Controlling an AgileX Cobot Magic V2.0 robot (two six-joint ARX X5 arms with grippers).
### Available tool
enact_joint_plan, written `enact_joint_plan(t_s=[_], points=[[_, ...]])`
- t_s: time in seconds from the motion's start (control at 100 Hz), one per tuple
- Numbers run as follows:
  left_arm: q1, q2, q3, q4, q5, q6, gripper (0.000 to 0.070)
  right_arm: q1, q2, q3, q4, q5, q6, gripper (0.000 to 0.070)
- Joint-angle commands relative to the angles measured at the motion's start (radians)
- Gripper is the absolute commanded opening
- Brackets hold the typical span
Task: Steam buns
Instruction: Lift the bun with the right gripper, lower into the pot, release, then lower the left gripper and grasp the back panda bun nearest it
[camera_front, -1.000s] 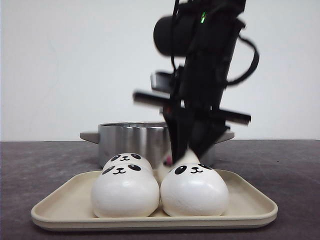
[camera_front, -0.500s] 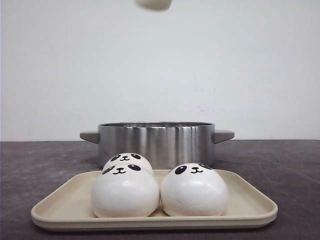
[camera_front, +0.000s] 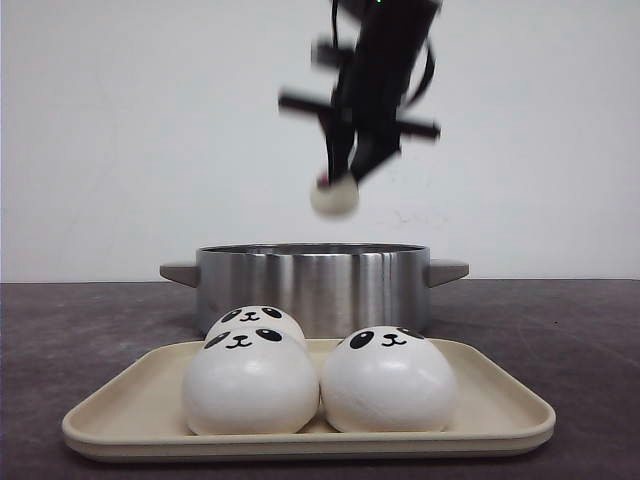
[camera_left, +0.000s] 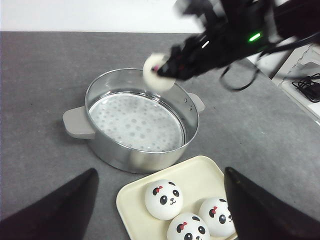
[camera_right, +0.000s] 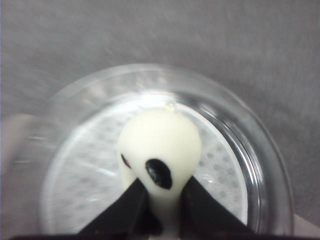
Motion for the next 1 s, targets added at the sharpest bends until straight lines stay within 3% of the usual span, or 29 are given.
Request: enact_joint_plan(t_s=[0.0, 0.27, 0.31, 0.42, 0.65, 0.82, 0.87, 0.94, 0.99], points=[[-0.005, 0.005, 0.018, 0.011, -0.003, -0.002, 0.0476, 0.003, 0.055, 0.020, 0.023, 0.023, -0.012, 0.0006], [-0.005, 0.005, 0.018, 0.010, -0.003, -0.002, 0.0476, -0.014, 0.159, 0.020, 0.053, 0.008, -0.007, 0.0020], [-0.005, 0.005, 0.018, 0.010, -0.003, -0.002, 0.0476, -0.014, 0.164, 0.020, 0.052, 0.008, -0.003, 0.0085], [-0.005, 0.005, 0.018, 0.010, -0.002, -0.002, 0.0476, -0.015, 0.164, 0.020, 0.050, 0.015, -0.003, 0.0367], [-0.005, 0.005, 0.018, 0.011, -0.002, -0.002, 0.0476, -0.015, 0.163, 0.039, 0.026, 0.030, -0.003, 0.0432], [-0.006, 0.007, 0.018, 0.010, -0.002, -0.008, 0.0474, -0.014, 0.154, 0.185, -0.139, 0.027, -0.005, 0.0408], [-0.011, 0.013, 0.018, 0.010, -0.002, -0.022, 0.0474, -0.010, 0.147, 0.255, -0.227, 0.026, -0.014, 0.0283], [-0.023, 0.034, 0.018, 0.011, -0.001, -0.047, 0.0472, 0.005, 0.119, 0.351, -0.348, 0.026, -0.044, 0.0000], [-0.034, 0.059, 0.018, 0.010, 0.002, -0.058, 0.0471, 0.020, 0.084, 0.405, -0.409, 0.031, -0.066, 0.0015]])
